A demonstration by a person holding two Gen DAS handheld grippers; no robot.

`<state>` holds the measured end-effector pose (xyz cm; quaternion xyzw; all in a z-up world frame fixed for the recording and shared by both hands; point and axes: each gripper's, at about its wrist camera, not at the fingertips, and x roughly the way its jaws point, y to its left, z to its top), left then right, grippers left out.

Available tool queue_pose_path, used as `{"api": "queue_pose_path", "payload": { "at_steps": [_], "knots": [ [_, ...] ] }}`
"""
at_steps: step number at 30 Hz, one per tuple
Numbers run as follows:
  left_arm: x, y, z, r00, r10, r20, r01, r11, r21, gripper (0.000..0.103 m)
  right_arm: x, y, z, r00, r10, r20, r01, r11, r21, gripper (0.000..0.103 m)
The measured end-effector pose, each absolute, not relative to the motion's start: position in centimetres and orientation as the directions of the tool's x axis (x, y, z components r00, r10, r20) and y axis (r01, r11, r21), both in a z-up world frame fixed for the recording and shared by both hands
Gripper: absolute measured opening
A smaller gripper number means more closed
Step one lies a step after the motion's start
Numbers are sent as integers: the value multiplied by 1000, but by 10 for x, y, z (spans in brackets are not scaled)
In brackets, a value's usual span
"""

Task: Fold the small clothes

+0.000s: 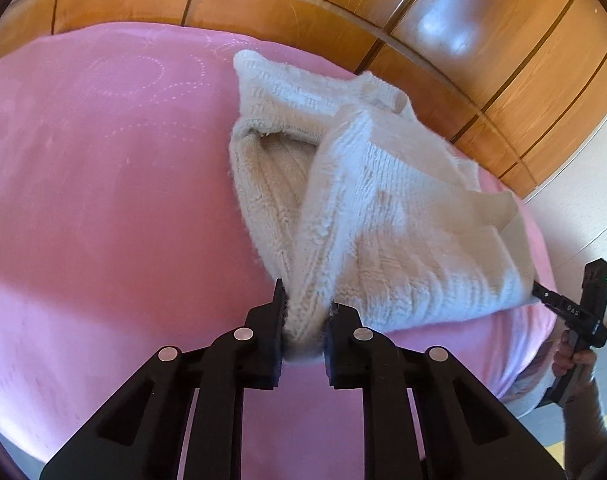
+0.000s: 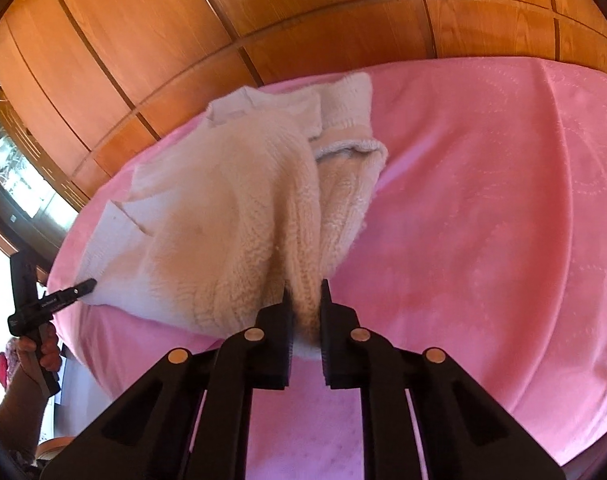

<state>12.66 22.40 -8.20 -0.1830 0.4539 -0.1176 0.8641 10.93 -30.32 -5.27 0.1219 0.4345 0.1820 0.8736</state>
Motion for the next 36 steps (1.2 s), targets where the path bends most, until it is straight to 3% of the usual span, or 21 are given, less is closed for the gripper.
{"api": "queue_pose_path", "payload": {
  "at_steps": [8,12,18,21,31,33,35,36],
  "knots": [
    [74,234,-70,548,-415,-726,37,879,-475,12,76,-319,-41,543,453,-707,-214,889,406,9],
    [48,240,-75,525,-420,-740,1,870,-493,12,56,-330,-50,496,440,-748,-191,896,401,9],
    [53,242,-69,545,-280,-790,-54,929,-367,12,70,-331,-49,509,370,-777,-169,928,331,15],
    [64,233,-47,607,-184,-773,-24,968,-249,25,82,-326,-37,555,327,-765,-192,945,264,28],
    [92,178,-35,608,-203,-768,249,967,-58,25,135,-275,-47,520,292,-803,-356,928,107,29],
    [98,168,-42,592,-209,-779,300,954,-28,25,142,-270,-52,508,304,-806,-365,923,117,46],
    [107,164,-50,567,-223,-793,320,947,-37,38,145,-271,-54,500,317,-806,-371,919,131,47],
    [114,163,-54,558,-233,-797,324,945,-50,53,148,-270,-56,498,323,-805,-373,917,138,47]
  ]
}}
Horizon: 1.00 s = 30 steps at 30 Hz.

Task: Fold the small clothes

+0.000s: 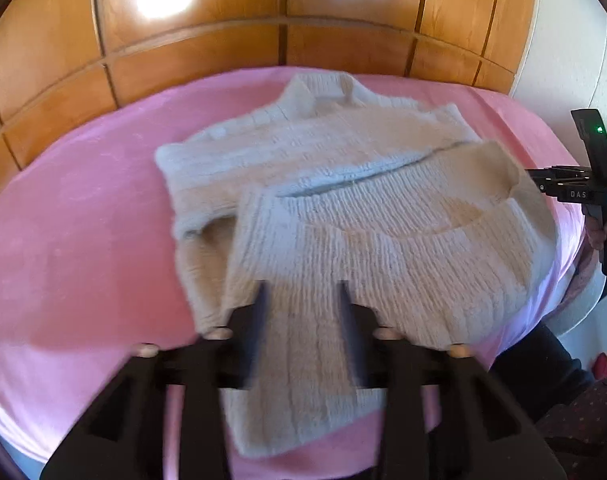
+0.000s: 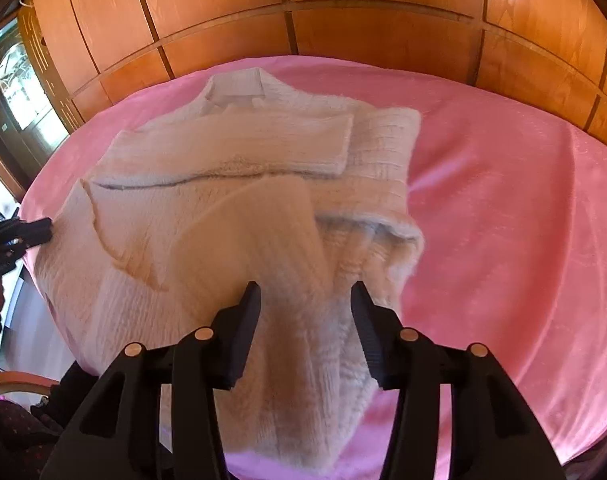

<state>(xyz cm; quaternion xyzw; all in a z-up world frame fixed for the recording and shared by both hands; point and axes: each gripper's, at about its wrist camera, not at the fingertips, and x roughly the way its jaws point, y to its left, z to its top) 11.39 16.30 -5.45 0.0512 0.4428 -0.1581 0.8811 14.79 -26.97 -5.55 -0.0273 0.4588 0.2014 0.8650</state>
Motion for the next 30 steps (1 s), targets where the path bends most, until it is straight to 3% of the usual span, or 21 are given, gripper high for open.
{"api": "queue_pose_path", "payload": {
  "at_steps": [1,8,9,11,13,14,20,23,30],
  "knots": [
    [120,162,-58,554,-240,-797,326,944,-58,60,149,-271,-56,495,329,-804,-377,915,142,47],
    [153,151,-84,501,-236,-833,378,925,-35,60,157,-257,-60,483,319,-816,-415,904,108,47],
    [155,151,-87,496,-237,-836,383,923,-35,60,157,-256,-60,480,318,-817,-418,902,106,42],
    [159,156,-86,492,-263,-830,376,924,-69,49,158,-254,-61,479,316,-819,-429,898,96,30],
    [161,163,-84,496,-276,-823,360,928,-94,11,158,-254,-62,481,314,-819,-435,896,89,12],
    [162,170,-82,499,-293,-816,341,931,-126,8,158,-254,-62,485,305,-819,-432,898,79,7],
    [145,193,-60,553,-351,-756,287,932,-223,5,163,-265,-61,504,278,-818,-385,920,75,9],
    [135,213,-40,598,-409,-689,244,912,-329,5,162,-269,-58,514,283,-810,-382,921,79,28],
    [114,226,-5,689,-419,-592,228,900,-372,5,162,-247,-51,550,268,-791,-438,899,1,27]
  ]
}}
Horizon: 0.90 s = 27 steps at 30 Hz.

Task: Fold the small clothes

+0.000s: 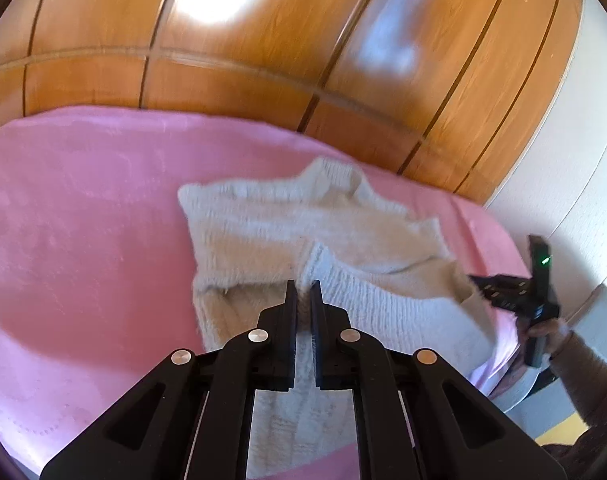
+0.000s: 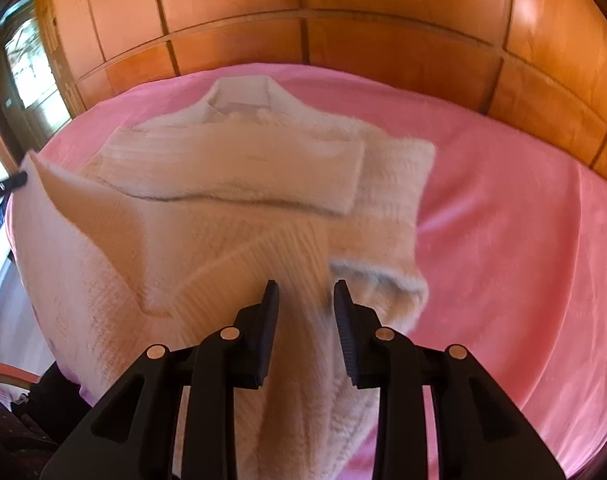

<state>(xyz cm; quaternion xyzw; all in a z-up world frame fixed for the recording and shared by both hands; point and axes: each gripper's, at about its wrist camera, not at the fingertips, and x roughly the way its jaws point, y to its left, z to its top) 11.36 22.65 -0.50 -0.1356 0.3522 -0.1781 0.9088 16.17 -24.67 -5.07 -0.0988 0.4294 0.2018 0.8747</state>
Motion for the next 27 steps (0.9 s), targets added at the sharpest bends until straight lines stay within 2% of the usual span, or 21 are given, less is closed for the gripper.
{"api": "queue_pose_path", "payload": {
  "at_steps": [1,2,6,10,15,17,19,22,27],
  "knots": [
    [110,226,-1,702,-408,-583,225,905,-362,5,163,-241,-53,553,240,-798,-446,894,-40,21],
    [104,227,2,710,-400,-579,220,908,-357,5,164,-237,-55,556,208,-805,-448,890,-80,6],
    [95,234,7,726,-383,-571,194,911,-364,5,163,-253,-39,608,174,-775,-386,917,-97,5],
    [85,245,9,748,-384,-541,165,897,-409,5,150,-282,-3,671,201,-714,-312,950,-27,5],
    [67,257,31,803,-393,-449,166,870,-465,4,130,-314,48,744,296,-599,-278,952,126,5],
    [69,262,39,814,-412,-409,177,847,-502,4,144,-314,36,707,240,-665,-248,965,84,5],
    [75,260,46,817,-410,-405,187,853,-488,4,151,-305,29,686,216,-695,-259,965,45,5],
    [88,248,56,815,-411,-408,219,871,-440,4,153,-299,47,709,283,-646,-292,952,96,5],
    [139,247,66,824,-408,-393,238,878,-415,4,193,-287,71,759,305,-575,-302,948,104,5]
  ]
}}
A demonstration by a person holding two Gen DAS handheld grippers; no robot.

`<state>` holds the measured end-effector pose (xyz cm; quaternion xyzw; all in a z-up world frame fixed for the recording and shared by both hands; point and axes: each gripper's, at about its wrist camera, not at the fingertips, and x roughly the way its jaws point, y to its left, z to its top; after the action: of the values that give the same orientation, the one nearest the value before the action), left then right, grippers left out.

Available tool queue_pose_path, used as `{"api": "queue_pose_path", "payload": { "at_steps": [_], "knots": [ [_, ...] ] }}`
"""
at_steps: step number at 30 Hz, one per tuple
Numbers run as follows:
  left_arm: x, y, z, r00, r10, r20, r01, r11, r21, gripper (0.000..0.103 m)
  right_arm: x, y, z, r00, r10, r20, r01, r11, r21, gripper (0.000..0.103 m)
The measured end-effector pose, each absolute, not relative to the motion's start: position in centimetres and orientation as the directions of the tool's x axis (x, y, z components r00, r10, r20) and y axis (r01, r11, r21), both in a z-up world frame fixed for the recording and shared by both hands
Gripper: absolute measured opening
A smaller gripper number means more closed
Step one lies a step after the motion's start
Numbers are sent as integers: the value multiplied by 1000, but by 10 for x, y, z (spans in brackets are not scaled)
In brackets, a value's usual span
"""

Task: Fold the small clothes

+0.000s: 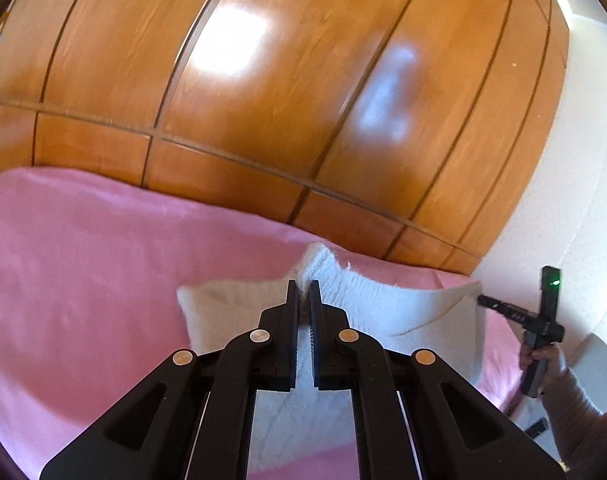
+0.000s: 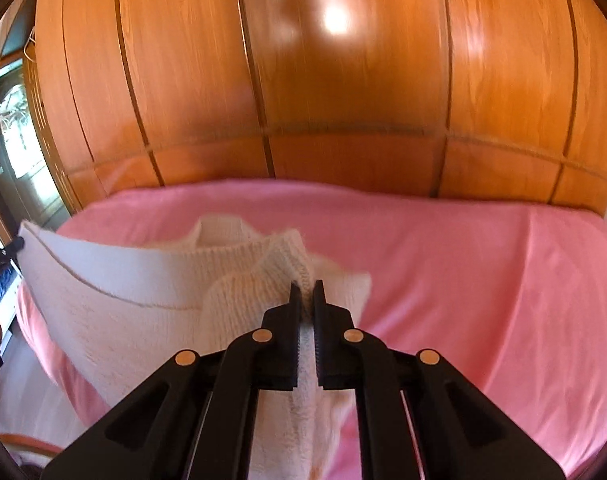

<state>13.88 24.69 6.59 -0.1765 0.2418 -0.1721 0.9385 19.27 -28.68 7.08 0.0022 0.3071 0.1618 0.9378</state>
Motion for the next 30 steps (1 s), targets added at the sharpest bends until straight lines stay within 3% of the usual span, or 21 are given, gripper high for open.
{"api": "queue_pose_path", "payload": {
  "at_steps": [4,12,16,19,25,27,28,29,30],
  "knots": [
    [196,251,61,821,-367,-439,185,896,-403,4,254,-283,65,757,283,-588,-261,957,125,5],
    [324,251,-5,726,-245,-643,9,938,-347,4,387,-267,-21,637,167,-753,-119,986,118,5],
    [358,242,-41,634,-223,-741,-26,951,-309,5,404,-267,-53,571,149,-807,-122,988,97,7],
    [354,242,-51,601,-212,-770,-35,956,-291,5,392,-277,-48,586,168,-793,-125,985,116,28],
    [283,268,-44,621,-295,-726,17,932,-363,5,314,-316,-20,604,297,-739,-183,955,234,43],
    [248,273,-47,621,-306,-721,29,929,-369,31,279,-322,-20,585,336,-738,-215,942,258,45],
    [230,276,-49,629,-306,-714,24,926,-376,54,261,-323,-21,575,348,-740,-225,937,266,45],
    [217,277,-49,639,-309,-705,22,923,-385,61,249,-320,-22,565,360,-743,-232,933,276,47],
    [198,279,-52,644,-323,-694,24,915,-404,61,233,-320,-26,552,372,-746,-237,928,288,50]
  ]
}}
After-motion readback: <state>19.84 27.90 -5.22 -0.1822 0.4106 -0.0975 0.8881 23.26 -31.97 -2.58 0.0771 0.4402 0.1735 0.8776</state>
